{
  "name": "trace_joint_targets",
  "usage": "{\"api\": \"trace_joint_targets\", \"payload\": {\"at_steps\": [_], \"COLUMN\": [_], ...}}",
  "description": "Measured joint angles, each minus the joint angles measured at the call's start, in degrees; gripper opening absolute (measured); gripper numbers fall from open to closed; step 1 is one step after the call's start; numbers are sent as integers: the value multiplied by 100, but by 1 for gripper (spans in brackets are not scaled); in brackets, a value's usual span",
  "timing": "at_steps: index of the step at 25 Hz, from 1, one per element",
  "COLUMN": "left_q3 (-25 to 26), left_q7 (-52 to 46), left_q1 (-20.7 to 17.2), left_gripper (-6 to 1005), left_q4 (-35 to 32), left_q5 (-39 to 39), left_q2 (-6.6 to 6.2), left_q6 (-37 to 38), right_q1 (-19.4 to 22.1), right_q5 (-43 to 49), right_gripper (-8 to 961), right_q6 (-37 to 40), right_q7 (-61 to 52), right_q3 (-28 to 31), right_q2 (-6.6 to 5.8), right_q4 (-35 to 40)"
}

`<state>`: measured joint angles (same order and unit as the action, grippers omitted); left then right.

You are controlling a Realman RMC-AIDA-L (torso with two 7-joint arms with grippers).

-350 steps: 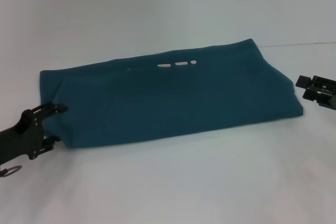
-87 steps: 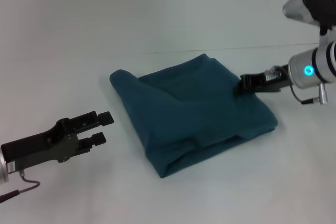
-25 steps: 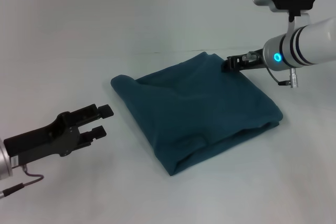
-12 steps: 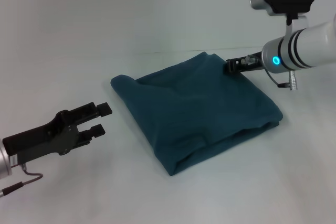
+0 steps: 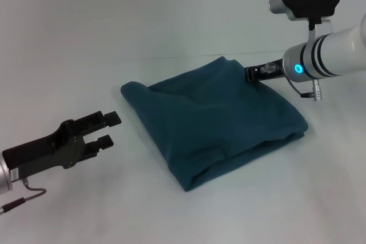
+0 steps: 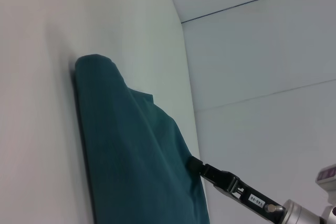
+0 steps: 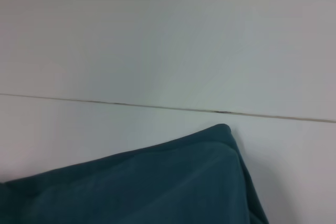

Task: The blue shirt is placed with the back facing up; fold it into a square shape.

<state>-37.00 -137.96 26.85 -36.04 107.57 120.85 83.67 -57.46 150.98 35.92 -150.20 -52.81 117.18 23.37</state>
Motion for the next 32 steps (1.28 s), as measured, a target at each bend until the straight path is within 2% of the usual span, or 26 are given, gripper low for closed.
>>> {"api": "trace_joint_targets", "payload": {"at_steps": [5,11,14,28,32], "left_q3": [0,0,0,5,17], "left_q7": [4,6,7,7,8], "left_q1": [3,4,4,13,-7], "left_gripper": [784,785,785,784,785], "left_q4": [14,51,53,53,53], "left_q5": [0,1,1,1,1], "left_q2": [0,0,0,0,0], "left_q6": [-8,-10,-9,0,1], "right_q1": [45,205,234,266,289], "right_q5": [6,13,14,16,2], "right_gripper": [66,21,28,63,73], "right_q6": [-56,-66,-75,-80,117], "right_q7": [-9,-66,-69,-249,-269], "right_q3": [-46,-44,-33,-37,-11], "right_q2": [30,126,140,125,15], "right_q4": [87,439,461,436,446]}}
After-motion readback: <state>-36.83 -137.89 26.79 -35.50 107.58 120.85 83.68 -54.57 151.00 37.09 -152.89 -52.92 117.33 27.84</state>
